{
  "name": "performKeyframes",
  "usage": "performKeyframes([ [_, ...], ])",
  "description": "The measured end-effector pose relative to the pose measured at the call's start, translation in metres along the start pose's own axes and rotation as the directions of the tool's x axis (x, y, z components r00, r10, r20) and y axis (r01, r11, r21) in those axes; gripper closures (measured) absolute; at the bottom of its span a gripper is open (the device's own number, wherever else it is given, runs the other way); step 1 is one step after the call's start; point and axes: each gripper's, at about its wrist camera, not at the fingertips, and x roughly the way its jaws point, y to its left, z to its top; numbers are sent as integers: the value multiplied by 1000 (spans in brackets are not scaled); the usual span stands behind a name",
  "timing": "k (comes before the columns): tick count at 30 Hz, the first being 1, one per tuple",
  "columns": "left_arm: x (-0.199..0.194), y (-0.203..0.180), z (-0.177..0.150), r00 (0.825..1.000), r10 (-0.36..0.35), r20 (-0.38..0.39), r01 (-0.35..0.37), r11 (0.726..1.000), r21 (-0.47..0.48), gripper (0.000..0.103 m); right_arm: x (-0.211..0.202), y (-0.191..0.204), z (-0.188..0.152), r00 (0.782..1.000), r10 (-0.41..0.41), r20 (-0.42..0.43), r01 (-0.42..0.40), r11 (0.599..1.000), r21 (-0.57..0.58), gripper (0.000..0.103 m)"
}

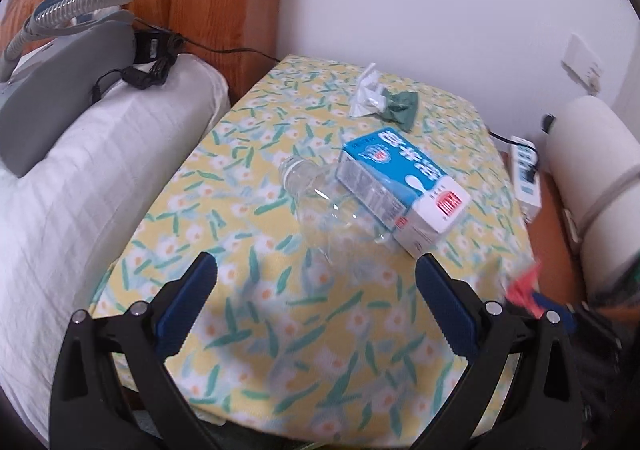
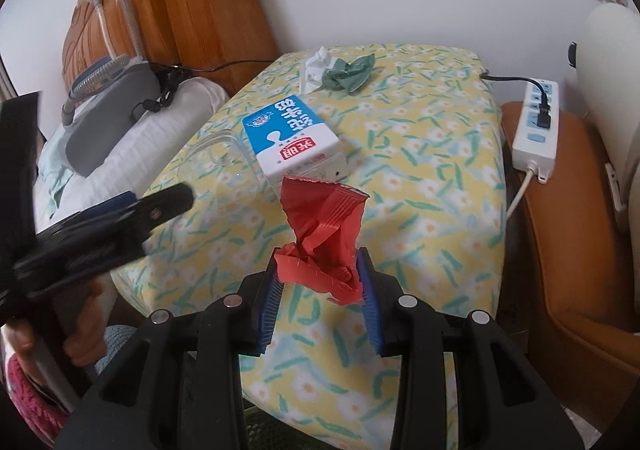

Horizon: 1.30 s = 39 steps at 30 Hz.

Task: Collect trash
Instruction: 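Grasp the clear plastic bottle with the left tool, then drop the bottle from the left tool while the right tool drops the red wrapper into the wastebasket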

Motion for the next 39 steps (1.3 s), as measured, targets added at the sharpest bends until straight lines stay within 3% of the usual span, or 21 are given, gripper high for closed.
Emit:
performKeyframes([
  [4,16,-6,4,995,100,19,-99,993,-68,13,-4,-6,-7,1000,9,15,-9,1000,15,67],
  [10,36,-12,1,983,182,-20,-184,979,-86,51,-4,-12,-13,999,38,17,-39,998,40,67],
  [12,41,-10,0,983,179,-49,-183,979,-90,71,-4,-13,-14,999,48,17,-48,998,47,67],
  [15,45,-9,-2,984,167,-68,-173,981,-89,88,-5,-14,-15,998,55,19,-55,997,50,67],
  [21,42,-6,0,983,172,-63,-177,981,-79,96,-4,-14,-17,998,59,12,-59,997,51,67],
  [39,21,0,-8,992,110,-65,-114,992,-61,100,-2,-12,-18,999,46,-3,-46,998,52,67],
])
